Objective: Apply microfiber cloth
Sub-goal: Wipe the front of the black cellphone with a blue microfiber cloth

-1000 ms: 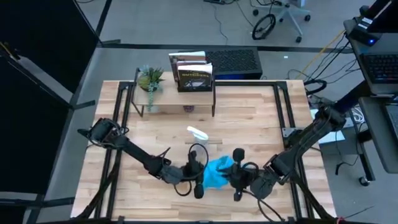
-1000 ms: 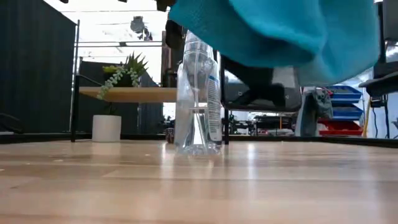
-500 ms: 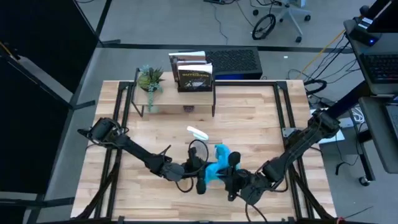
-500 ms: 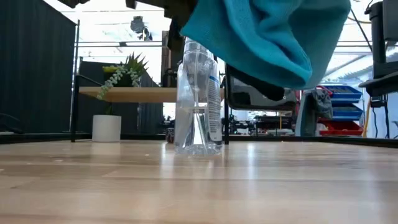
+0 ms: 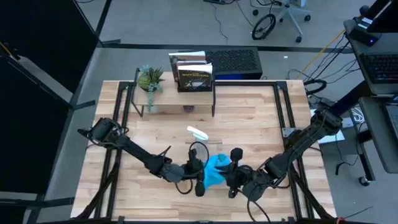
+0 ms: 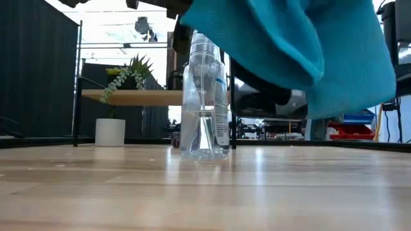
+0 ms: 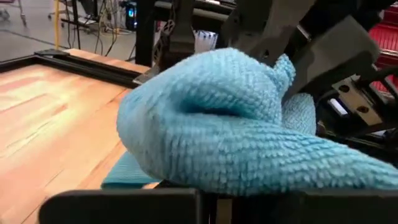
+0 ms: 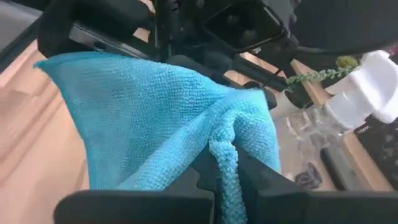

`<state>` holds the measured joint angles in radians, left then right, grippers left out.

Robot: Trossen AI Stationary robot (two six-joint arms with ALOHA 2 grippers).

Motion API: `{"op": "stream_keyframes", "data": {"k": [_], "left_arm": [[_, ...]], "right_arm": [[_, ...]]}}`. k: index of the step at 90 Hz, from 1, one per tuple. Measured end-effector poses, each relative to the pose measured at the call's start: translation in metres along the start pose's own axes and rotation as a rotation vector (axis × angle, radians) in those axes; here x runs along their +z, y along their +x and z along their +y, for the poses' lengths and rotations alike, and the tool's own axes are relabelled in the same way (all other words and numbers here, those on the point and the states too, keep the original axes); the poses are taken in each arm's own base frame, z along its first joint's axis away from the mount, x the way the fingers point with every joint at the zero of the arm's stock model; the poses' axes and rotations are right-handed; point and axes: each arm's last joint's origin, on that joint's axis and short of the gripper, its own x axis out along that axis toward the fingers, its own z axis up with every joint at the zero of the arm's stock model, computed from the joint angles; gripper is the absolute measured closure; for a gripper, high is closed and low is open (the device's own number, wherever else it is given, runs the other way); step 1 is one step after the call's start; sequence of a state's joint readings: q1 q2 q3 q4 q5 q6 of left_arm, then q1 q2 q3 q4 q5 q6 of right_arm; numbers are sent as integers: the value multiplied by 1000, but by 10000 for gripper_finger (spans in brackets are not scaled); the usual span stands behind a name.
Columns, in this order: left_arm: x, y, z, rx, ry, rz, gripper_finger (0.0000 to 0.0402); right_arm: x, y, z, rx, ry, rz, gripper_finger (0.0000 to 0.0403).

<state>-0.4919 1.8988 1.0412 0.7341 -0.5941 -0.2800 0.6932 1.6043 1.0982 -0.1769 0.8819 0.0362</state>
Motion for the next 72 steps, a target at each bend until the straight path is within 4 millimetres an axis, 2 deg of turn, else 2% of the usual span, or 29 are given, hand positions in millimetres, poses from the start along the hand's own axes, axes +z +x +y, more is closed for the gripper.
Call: {"op": "stream_keyframes", "data": {"k": [12, 25, 41, 51, 61, 72], "left_arm": [[0, 0, 0, 2, -1, -1, 388], [2, 0, 0, 8, -9, -16, 388], [4, -1, -2, -13, -19, -24, 388], [3, 0, -1, -9, -17, -21, 388], [3, 0, -1, -6, -18, -22, 388], [3, 0, -1, -2, -44, -23, 388]], "right_arm": [[-8, -9, 7, -11, -50, 35, 403], [-25, -21, 13, 7, -63, 136, 403], [-51, -39, 12, -42, -37, 295, 403], [-61, -50, 12, -37, -10, 370, 403], [-60, -57, 19, 8, 36, 358, 403], [-45, -56, 33, 103, 80, 229, 403]]}}
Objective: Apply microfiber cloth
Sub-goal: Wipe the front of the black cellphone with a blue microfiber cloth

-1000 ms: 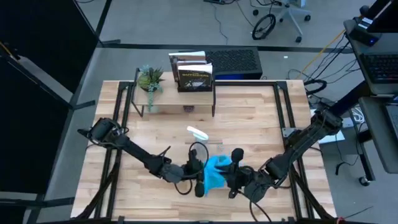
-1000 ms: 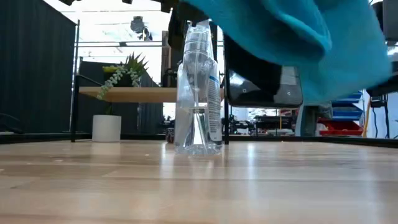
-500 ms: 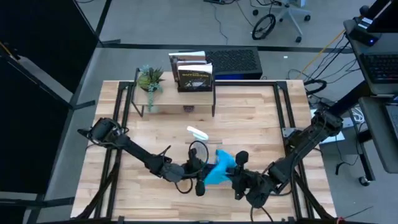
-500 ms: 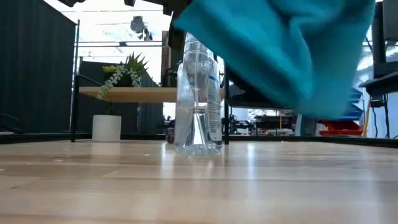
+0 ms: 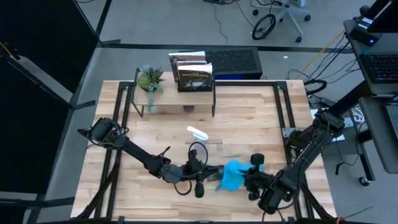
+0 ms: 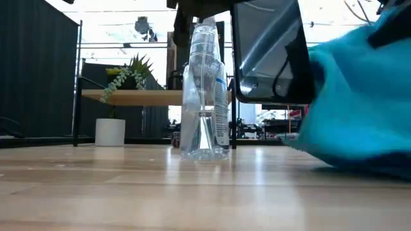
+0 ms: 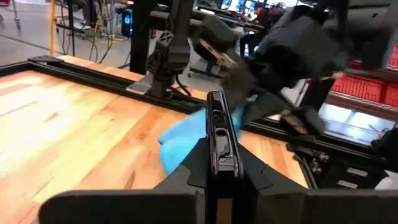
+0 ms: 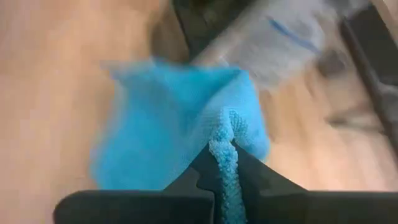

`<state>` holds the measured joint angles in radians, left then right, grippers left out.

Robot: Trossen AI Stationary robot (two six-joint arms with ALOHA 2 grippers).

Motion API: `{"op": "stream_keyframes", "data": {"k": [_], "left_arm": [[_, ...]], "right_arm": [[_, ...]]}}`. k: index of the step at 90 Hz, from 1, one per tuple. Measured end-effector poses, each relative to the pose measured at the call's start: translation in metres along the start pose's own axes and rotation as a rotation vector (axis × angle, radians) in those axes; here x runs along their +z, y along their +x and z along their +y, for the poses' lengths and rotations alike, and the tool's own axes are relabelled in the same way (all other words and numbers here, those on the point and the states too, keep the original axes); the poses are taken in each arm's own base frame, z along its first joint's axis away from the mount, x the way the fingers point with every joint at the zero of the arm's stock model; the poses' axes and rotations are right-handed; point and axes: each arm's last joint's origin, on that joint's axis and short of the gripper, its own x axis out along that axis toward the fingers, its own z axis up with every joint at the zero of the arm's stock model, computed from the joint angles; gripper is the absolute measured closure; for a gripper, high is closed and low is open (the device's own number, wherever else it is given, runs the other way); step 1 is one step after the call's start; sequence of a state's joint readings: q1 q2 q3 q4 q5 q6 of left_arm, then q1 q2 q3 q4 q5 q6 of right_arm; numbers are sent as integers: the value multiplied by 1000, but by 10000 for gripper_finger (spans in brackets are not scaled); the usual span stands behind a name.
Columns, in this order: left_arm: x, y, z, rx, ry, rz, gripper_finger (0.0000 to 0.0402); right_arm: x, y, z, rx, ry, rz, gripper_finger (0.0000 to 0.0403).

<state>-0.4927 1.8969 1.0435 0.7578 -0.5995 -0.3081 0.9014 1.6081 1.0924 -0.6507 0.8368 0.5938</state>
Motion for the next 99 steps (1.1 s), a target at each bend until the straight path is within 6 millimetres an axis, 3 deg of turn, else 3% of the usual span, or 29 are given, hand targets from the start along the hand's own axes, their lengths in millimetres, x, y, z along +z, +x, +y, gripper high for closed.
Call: {"op": "stream_keyframes", "data": {"k": [12, 27, 41, 69, 82, 99], "left_arm": [[1, 2, 3, 13, -25, -3, 388], [1, 2, 4, 15, -29, -8, 388], [4, 2, 2, 5, -49, -38, 388], [4, 1, 2, 0, -48, -39, 388], [4, 1, 1, -12, -56, -40, 388], [7, 1, 0, -19, -69, -52, 388]], "right_arm": [[26, 2, 6, 17, -37, -189, 403], [45, 21, -12, -79, -49, -239, 403], [45, 48, -18, -64, -51, -175, 403], [30, 89, 8, -21, -81, -122, 403], [38, 80, 9, -37, -103, -150, 403], [62, 63, -9, -110, -123, -215, 403]]}}
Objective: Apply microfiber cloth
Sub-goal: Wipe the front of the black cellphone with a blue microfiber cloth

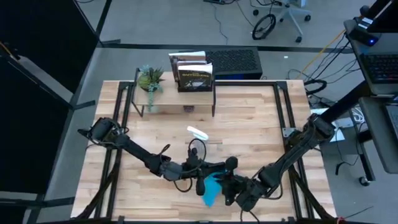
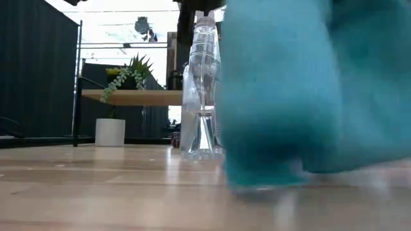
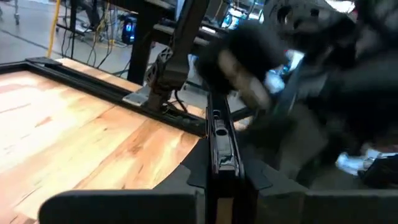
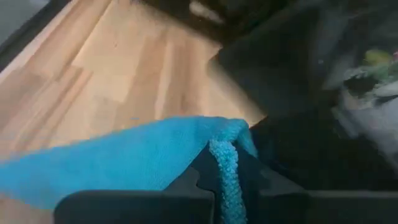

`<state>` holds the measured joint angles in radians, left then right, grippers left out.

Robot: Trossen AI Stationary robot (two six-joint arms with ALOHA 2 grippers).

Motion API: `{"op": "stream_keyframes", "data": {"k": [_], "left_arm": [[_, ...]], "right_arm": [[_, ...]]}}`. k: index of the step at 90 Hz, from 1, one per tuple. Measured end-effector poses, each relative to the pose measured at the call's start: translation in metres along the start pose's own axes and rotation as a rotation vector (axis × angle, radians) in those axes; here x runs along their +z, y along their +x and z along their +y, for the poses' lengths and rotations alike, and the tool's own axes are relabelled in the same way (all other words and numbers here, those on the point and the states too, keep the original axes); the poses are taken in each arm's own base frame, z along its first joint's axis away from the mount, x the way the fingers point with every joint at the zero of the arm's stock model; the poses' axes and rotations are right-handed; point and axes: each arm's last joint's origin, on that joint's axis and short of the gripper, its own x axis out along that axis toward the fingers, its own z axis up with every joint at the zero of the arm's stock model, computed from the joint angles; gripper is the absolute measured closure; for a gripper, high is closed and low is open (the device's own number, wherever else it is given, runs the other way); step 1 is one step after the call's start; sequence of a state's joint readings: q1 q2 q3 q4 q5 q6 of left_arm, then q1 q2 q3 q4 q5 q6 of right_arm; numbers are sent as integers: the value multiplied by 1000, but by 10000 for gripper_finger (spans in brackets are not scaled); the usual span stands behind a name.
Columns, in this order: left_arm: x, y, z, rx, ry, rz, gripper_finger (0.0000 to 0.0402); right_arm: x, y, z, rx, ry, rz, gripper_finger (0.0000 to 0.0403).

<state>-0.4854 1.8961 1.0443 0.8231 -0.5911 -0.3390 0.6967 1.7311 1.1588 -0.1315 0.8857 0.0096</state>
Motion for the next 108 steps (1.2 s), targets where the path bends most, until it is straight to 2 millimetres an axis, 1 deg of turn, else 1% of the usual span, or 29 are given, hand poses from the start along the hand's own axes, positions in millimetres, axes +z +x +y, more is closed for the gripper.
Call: {"op": "stream_keyframes", "data": {"k": [17, 33, 42, 57, 66, 75, 84, 90, 97, 102, 108], "left_arm": [[-3, 0, 2, 26, 25, 24, 388], [-6, 0, 4, 31, 39, 34, 388], [-5, 0, 3, 27, 38, 30, 388], [-4, 0, 1, 6, 24, 24, 388], [-3, 0, 0, -8, 12, 17, 388], [-1, 0, -1, -12, 0, 10, 388], [3, -3, -3, -22, -9, 9, 388], [5, -4, -5, -24, -13, 7, 388], [1, -4, -3, -8, -36, 46, 388], [-4, -4, 0, 11, -70, 86, 388], [-9, -3, 4, 44, -154, 140, 388]], "right_arm": [[-4, 11, -4, -13, 66, 29, 403], [-24, 21, 5, 15, 147, 81, 403], [-35, 24, 14, 36, 171, 114, 403], [-43, 20, 31, 94, 174, 144, 403], [-46, 13, 35, 135, 183, 172, 403], [-52, -3, 39, 211, 189, 246, 403], [-64, -29, 42, 288, 188, 406, 403], [-69, -52, 36, 305, 211, 506, 403], [-72, -79, 26, 289, 244, 581, 403], [-73, -96, 19, 250, 278, 589, 403], [-72, -113, 10, 201, 326, 546, 403]]}}
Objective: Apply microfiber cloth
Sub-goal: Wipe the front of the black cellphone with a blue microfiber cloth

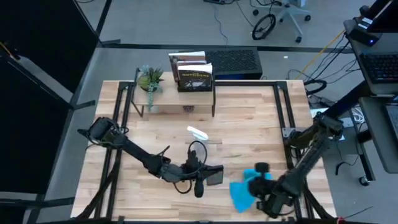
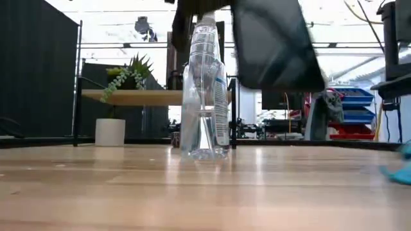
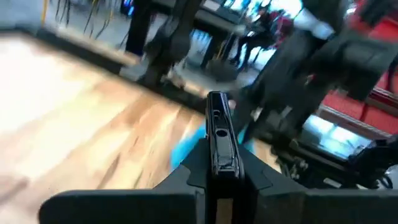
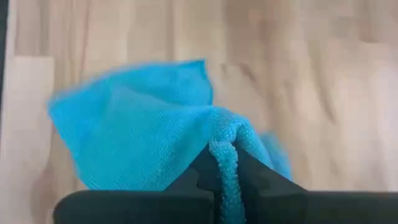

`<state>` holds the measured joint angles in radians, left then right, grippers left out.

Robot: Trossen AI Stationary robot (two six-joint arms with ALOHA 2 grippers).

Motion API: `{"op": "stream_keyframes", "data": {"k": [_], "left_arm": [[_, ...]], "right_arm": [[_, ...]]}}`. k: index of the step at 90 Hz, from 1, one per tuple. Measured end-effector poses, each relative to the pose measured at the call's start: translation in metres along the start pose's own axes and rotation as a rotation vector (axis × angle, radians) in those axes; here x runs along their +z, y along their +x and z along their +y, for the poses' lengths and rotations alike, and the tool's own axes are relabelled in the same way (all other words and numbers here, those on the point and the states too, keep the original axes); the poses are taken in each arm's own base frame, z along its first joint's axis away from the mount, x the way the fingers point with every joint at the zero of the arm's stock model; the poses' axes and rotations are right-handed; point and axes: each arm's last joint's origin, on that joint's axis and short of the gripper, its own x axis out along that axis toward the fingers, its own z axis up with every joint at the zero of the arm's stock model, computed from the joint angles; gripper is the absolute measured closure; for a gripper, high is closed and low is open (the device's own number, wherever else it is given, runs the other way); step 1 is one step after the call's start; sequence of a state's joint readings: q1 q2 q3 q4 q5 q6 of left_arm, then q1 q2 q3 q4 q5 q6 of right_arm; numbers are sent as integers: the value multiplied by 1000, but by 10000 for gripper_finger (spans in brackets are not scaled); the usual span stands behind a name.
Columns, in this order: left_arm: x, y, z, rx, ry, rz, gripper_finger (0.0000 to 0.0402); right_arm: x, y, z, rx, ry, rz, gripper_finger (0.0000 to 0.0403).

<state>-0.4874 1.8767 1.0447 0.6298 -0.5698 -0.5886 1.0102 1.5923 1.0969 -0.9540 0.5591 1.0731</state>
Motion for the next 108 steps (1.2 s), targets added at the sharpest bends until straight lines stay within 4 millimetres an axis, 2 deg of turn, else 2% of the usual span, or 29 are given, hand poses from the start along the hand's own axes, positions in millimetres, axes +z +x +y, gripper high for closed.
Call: {"op": "stream_keyframes", "data": {"k": [9, 20, 35, 59, 91, 108], "left_arm": [[-7, 3, 11, 42, -124, 100, 388], [-5, 10, 19, 17, -228, 122, 388], [-14, 19, 26, -32, -296, 168, 388], [-47, 29, 35, -18, -365, 229, 388], [-53, 30, 36, -15, -366, 232, 387], [-56, 30, 39, 3, -345, 245, 360]], "right_arm": [[-4, -14, -5, -48, 30, -128, 403], [-4, -17, -5, -85, 18, -232, 403], [-5, -7, 0, -119, 8, -228, 403], [-14, 13, 13, -164, 6, -195, 403], [-15, 28, 20, -190, -3, -196, 403], [-15, 35, 22, -201, 4, -184, 403]]}}
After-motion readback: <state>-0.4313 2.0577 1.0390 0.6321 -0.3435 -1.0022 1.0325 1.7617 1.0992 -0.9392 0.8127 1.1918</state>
